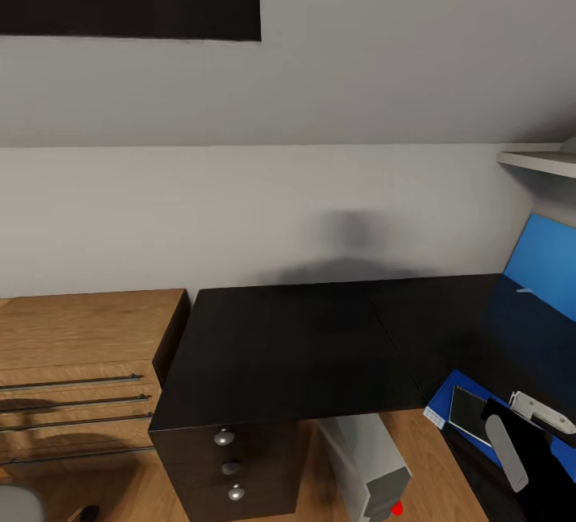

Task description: In the bedroom, organize the workspace by keeping the computer under the desk, ensuring the monitor is on the desk, placing the keyboard on the desk next to the monitor, placing the mouse on the desk next to the keyboard, moving the folder from the swivel chair onto the desk next to the mouse, stacking the notebook on top of the folder with the pen on top of the notebook, and positioning the swivel chair next to the desk.

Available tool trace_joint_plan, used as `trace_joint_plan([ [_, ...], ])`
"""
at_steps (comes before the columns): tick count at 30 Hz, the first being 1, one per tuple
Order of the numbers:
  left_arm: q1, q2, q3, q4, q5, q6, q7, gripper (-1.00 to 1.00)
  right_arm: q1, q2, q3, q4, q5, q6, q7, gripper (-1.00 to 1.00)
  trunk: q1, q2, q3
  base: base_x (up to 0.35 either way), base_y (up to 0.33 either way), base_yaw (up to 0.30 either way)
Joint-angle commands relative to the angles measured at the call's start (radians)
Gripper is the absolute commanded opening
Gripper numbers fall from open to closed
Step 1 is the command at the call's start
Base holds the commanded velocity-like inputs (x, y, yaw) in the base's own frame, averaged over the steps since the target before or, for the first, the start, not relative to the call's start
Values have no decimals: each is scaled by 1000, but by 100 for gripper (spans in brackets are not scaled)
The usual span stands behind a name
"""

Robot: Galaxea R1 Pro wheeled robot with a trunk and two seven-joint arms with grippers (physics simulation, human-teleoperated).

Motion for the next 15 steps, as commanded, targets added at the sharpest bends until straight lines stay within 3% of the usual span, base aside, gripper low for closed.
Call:
trace_joint_plan([
  [1,0,1,-5,-2,11,-4,6,100,-1,0,1,0,-8,1,-2,-100,0,-1,-1,0,0,0],
  [7,0,1,-5,-2,11,-4,6,100,-2,0,2,10,0,-1,45,-100,0,-1,-1,0,0,0],
  [15,0,1,-6,-2,11,-4,5,100,-40,0,2,89,60,-7,104,-100,0,-1,-1,0,0,0],
])
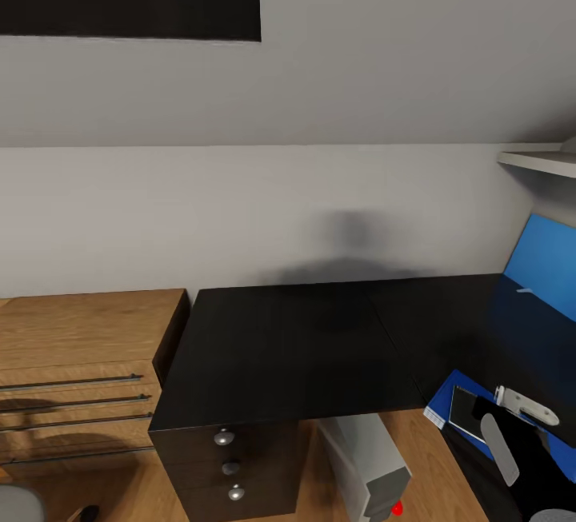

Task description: In the bedroom, organize the workspace by keeping the computer under the desk, ensuring the monitor is on the desk, placing the keyboard on the desk next to the monitor, placing the mouse on the desk next to the keyboard, moving the folder from the swivel chair onto the desk next to the mouse, stacking the notebook on top of the folder with the pen on top of the notebook, and positioning the swivel chair next to the desk.

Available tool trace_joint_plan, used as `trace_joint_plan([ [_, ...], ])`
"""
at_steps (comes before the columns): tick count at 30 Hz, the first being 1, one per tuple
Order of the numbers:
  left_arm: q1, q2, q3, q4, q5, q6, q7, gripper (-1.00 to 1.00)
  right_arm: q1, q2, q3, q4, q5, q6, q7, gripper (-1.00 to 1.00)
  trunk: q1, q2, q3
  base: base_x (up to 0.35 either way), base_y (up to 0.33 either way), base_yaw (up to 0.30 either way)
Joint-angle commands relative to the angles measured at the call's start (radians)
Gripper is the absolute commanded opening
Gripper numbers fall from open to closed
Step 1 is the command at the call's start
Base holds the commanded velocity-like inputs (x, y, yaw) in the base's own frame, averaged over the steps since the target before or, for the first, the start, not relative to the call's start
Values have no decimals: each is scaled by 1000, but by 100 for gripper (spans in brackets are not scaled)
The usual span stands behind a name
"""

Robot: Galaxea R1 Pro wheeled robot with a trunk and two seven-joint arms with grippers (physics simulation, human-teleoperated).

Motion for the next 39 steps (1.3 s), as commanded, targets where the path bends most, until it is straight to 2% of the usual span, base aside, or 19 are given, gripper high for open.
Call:
trace_joint_plan([
  [1,0,1,-5,-2,10,-4,6,100,-7,0,1,11,-3,1,2,-100,0,-1,-1,0,0,0],
  [6,0,1,-5,-2,10,-4,6,100,-37,0,1,74,26,-28,27,-100,0,-1,-1,0,0,0],
  [14,0,0,-5,-2,9,-4,5,100,-46,0,1,98,44,-72,34,-100,0,-1,-1,0,0,0],
  [29,0,-1,-5,-2,9,-4,5,100,-57,-2,1,147,50,-123,38,-100,0,-1,-1,0,0,0],
  [32,0,-1,-5,-2,9,-4,5,100,-114,-16,1,268,69,-181,39,-100,0,-1,-1,0,0,0],
  [39,0,-1,-5,-2,9,-4,5,100,-166,-31,1,388,119,-256,89,-100,0,-1,-1,0,0,0],
])
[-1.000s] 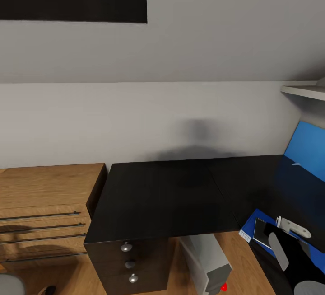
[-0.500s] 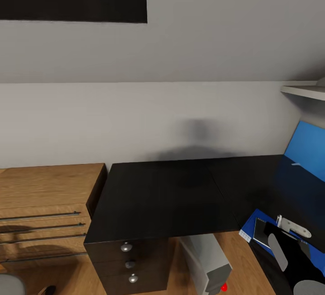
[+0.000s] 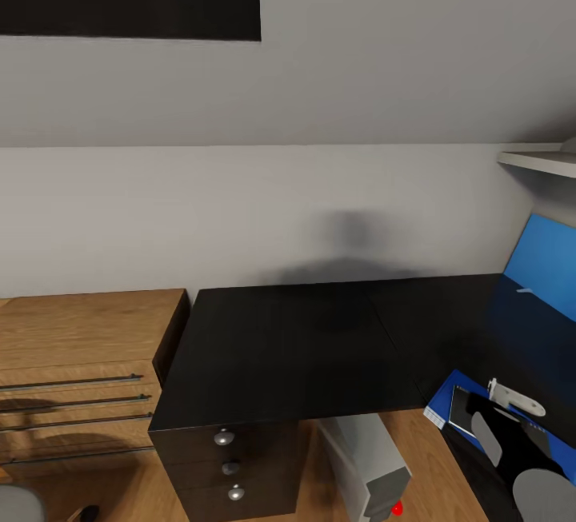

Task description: In the bedroom, organize the workspace by keeping the computer under the desk, ensuring the monitor is on the desk, placing the keyboard on the desk next to the monitor, placing the mouse on the desk next to the keyboard, moving the folder from the swivel chair onto the desk next to the mouse, stacking the notebook on top of the folder with the pen on top of the notebook, and positioning the swivel chair next to the desk.

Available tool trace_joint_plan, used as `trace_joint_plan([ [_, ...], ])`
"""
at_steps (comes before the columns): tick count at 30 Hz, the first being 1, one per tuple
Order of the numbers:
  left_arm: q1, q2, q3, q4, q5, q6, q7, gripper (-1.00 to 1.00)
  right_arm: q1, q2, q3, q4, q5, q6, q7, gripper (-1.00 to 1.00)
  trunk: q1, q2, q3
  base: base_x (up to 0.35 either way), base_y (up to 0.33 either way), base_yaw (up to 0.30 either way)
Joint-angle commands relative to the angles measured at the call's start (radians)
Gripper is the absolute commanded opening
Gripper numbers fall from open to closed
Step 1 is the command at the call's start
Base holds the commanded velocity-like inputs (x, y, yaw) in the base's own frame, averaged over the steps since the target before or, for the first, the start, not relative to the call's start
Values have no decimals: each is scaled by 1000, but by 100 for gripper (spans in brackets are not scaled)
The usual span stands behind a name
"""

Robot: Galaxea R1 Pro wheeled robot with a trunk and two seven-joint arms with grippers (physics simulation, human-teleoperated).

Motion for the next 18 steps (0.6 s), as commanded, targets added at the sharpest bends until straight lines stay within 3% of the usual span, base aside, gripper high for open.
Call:
trace_joint_plan([
  [1,0,1,-5,-2,10,-4,6,100,-6,-1,1,11,0,-2,4,-100,0,-1,-1,0,0,0],
  [10,0,1,-5,-2,10,-4,6,100,-15,-3,1,44,10,-13,16,-100,0,-1,-1,0,0,0],
  [18,0,1,-5,-2,10,-4,6,100,-55,-14,1,139,11,-23,17,-100,0,-1,-1,0,0,0],
])
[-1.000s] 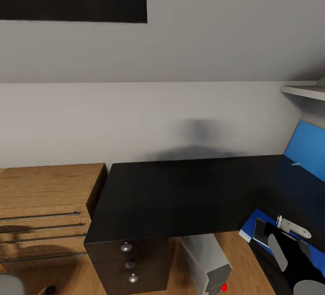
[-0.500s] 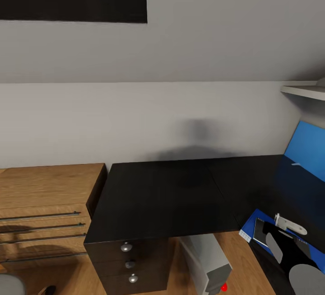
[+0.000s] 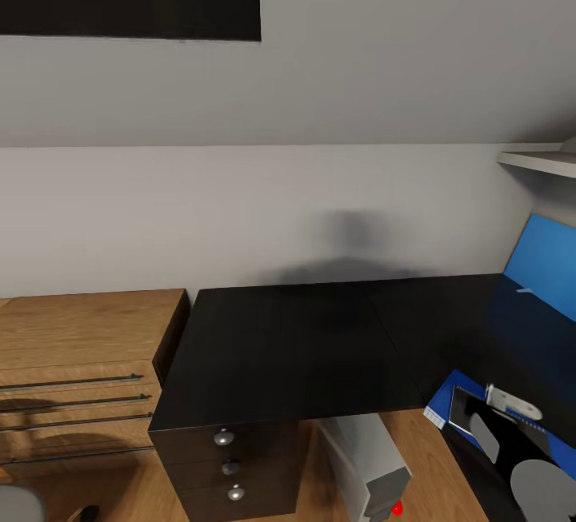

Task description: In the bedroom, organize the workspace by keeping the computer under the desk, ensuring the monitor is on the desk, placing the keyboard on the desk next to the monitor, placing the mouse on the desk next to the keyboard, moving the folder from the swivel chair onto the desk next to the mouse, stacking the notebook on top of the folder with the pen on top of the notebook, and positioning the swivel chair next to the desk.

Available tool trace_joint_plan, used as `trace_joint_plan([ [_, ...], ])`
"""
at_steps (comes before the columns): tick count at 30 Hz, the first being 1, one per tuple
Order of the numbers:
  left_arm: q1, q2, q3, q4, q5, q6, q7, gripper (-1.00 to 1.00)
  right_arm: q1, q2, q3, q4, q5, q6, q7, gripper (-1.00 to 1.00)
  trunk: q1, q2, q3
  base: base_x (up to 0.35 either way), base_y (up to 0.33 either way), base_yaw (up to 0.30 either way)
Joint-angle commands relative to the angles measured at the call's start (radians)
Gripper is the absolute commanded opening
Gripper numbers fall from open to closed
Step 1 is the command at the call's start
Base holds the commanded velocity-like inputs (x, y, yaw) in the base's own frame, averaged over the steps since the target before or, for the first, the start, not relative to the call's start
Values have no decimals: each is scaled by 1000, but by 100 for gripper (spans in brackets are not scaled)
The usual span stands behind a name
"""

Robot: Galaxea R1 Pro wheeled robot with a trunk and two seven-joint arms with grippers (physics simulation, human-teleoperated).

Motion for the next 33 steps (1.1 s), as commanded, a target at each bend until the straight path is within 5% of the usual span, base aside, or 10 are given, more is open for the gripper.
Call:
trace_joint_plan([
  [1,0,1,-5,-1,10,-4,6,100,-13,-2,0,23,-8,3,-2,-100,0,-1,-1,0,0,0],
  [27,0,0,-5,-1,10,-4,6,100,-27,-3,1,51,-7,1,-3,-100,0,-1,-1,0,0,0],
  [28,0,1,-5,-1,10,-4,6,100,-27,-3,1,51,-7,1,-3,100,0,-1,-1,0,0,0],
  [33,0,1,-5,-1,10,-4,6,100,-27,-3,1,51,-6,1,-3,100,0,-1,-1,0,0,0],
])
